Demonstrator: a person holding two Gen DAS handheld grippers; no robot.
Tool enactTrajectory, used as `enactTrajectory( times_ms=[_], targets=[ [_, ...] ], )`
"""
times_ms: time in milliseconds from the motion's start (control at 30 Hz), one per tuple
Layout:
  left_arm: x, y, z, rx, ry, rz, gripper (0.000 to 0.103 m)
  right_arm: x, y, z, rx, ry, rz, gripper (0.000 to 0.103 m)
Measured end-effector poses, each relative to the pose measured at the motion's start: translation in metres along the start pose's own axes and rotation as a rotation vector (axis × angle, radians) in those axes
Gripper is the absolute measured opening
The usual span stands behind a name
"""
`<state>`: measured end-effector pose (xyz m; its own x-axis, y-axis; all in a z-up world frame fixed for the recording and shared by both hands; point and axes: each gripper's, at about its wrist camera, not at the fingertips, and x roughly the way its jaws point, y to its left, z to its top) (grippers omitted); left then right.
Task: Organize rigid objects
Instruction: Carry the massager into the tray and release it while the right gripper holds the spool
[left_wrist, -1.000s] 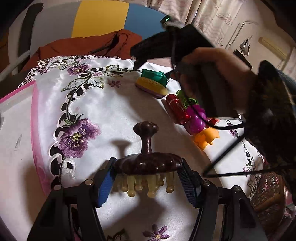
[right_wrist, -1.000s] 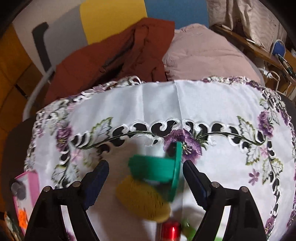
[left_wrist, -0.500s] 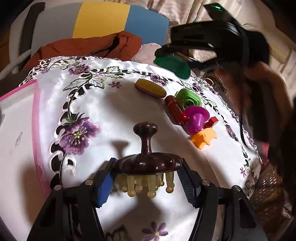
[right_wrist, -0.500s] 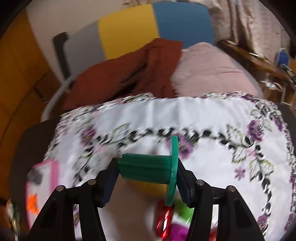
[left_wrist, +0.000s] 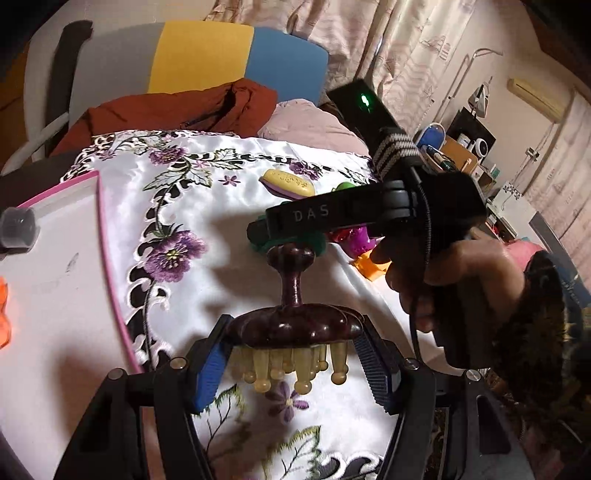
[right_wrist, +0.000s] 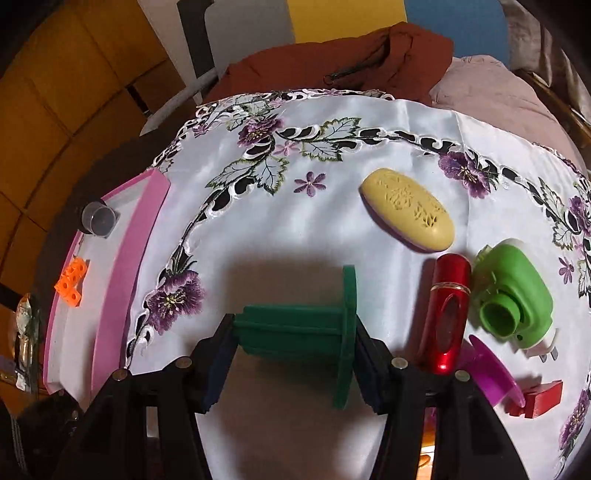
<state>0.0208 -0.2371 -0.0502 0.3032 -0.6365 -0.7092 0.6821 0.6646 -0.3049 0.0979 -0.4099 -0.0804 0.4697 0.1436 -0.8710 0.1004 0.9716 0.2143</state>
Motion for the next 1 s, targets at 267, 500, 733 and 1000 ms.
enactTrajectory(
  times_ms=[267,500,733,1000],
  targets=[
    [-0.031,0.008,0.001,-0.044,-0.037,0.019,0.066,-0.001,-0.003,-0.004,0.018,-0.001,0.01,0.06],
    [-0.068,0.038,0.003,-0.136,-0.081,0.045,0.066,0.005,0.001,-0.005,-0.007,0.002,-0.059,0.06],
    [-0.096,0.085,0.006,-0.222,-0.131,0.125,0.066,0.004,0.003,-0.004,-0.02,0.007,-0.066,0.06],
    [-0.082,0.148,0.019,-0.321,-0.098,0.195,0.066,0.006,0.006,-0.001,-0.031,0.013,-0.088,0.06]
  ],
)
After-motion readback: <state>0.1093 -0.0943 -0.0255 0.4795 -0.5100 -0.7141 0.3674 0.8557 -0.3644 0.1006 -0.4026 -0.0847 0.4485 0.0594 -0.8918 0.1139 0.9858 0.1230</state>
